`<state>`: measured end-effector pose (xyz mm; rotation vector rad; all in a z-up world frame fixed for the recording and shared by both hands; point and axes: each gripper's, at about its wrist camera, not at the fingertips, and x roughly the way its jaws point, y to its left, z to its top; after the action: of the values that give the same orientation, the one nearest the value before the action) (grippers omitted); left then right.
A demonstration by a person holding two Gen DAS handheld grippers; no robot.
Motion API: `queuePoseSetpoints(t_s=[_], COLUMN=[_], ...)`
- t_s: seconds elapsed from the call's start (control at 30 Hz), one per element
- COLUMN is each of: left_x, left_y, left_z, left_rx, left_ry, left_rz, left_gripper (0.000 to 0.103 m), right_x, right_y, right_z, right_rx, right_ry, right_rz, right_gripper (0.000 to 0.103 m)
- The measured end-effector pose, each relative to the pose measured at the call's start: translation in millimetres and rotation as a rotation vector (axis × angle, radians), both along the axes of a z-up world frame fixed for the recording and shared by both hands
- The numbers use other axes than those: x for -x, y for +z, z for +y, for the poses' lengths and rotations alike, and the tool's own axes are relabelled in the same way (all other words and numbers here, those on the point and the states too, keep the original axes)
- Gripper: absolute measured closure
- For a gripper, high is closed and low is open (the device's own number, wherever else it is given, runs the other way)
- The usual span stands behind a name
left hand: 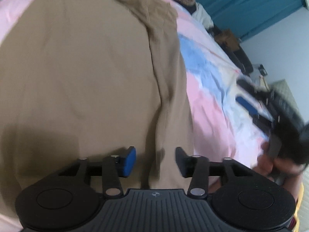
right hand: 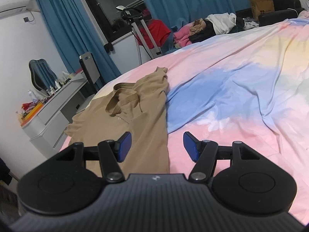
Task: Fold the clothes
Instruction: 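Fold the held side over the shirt center and open the left gripper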
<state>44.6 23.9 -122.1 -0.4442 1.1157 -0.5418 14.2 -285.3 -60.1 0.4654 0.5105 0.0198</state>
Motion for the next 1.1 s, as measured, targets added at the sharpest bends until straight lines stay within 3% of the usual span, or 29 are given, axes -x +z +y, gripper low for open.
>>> queuePoseSetpoints(t_s=[0.07, 0.1, 0.23, 0.33, 0.43, 0.6, 0.63, 0.7, 0.73, 0.77, 0.87, 0.93, 1.03, 1.1], left_x=[-17.5, -28.2, -98.1, -152.8, -200.8, -246.7, -249.6, -253.8, -255.6, -257.1, -260.0, -262.0, -270.0, -265.0], left_y=[11.1, 16.0, 23.8, 18.3, 5.5, -15.3, -17.1, -17.7, -17.3, -16.2, -5.2, 3.1, -4.8, -4.2], left_z=[-1.3, -2.7, -19.7, -39.6, -54.9, -77.7, -80.2, -87.2, -89.4, -90.9, -89.1, -92.0, -94.3, -88.6], left_rx=[-0.006, -0.011, -0.064, -0.057, -0.099, -0.188, -0.189, -0.231, -0.259, -0.28, -0.294, -0.364, -0.471, -0.457], left_ry=[0.04, 0.06, 0.134, 0.182, 0.258, 0.316, 0.329, 0.326, 0.321, 0.316, 0.301, 0.295, 0.27, 0.258], left_rz=[-0.023, -0.036, -0.109, -0.148, -0.19, -0.274, -0.304, -0.359, -0.378, -0.397, -0.444, -0.491, -0.477, -0.453], left_gripper=[0.03, 0.028, 0.026, 0.024, 0.024, 0.024, 0.027, 0.061, 0.09, 0.099, 0.1, 0.1, 0.099, 0.097], right_x=[-1.5, -3.1, -16.0, -28.7, -45.0, -67.7, -70.0, -72.3, -72.8, -73.3, -74.6, -75.6, -78.9, -80.8], right_y=[-0.7, -1.6, -8.3, -16.3, -23.5, -36.0, -38.7, -42.9, -44.4, -45.1, -45.8, -46.2, -49.6, -51.7], right_z=[1.8, 2.8, 6.9, 10.3, 12.6, 13.7, 13.0, 12.1, 11.9, 12.2, 13.2, 14.0, 15.9, 18.3], right_rx=[0.004, 0.004, 0.015, 0.033, 0.056, 0.037, 0.027, 0.008, 0.0, -0.002, -0.01, -0.007, 0.0, 0.013], right_ry=[0.003, 0.004, -0.008, -0.017, -0.025, -0.029, -0.027, -0.023, -0.021, -0.022, -0.02, -0.019, -0.008, -0.002], right_rz=[-0.004, -0.006, -0.004, -0.005, -0.007, -0.003, 0.006, 0.014, 0.015, 0.016, 0.013, 0.007, 0.011, 0.016], right_gripper=[0.041, 0.041, 0.041, 0.041, 0.041, 0.041, 0.041, 0.041, 0.041, 0.041, 0.041, 0.041, 0.041, 0.041])
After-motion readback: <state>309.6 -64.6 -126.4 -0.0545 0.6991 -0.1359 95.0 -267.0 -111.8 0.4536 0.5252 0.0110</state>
